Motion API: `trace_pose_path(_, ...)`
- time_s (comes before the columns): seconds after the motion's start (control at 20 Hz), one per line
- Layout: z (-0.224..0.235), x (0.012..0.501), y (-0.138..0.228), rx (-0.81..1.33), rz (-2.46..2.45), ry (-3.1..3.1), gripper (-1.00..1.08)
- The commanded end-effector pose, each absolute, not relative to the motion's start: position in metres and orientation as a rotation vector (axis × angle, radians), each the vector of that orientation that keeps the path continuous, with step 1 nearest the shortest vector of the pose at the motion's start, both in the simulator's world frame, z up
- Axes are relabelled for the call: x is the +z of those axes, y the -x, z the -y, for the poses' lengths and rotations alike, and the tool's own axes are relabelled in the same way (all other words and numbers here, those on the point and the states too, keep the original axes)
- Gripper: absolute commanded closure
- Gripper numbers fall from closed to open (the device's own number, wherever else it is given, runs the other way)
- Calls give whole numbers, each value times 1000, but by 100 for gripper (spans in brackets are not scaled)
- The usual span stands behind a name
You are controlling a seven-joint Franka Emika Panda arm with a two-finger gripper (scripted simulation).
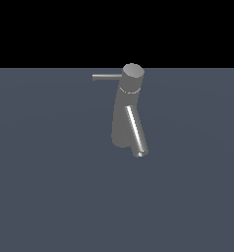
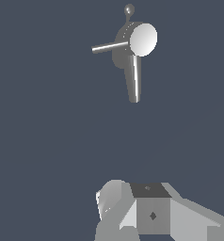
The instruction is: Turn on the faucet by rotating a designated handle.
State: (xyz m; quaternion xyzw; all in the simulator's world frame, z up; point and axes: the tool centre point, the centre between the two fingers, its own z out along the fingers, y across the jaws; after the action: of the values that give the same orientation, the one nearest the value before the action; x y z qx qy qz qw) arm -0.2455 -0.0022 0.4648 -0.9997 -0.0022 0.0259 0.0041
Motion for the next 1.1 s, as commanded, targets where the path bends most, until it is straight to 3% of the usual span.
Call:
trace_pose_path(0.0,2,465,246,81,7,3132,108)
trace_pose_path(1.05,-26,415,215,-66,-445,2991,108)
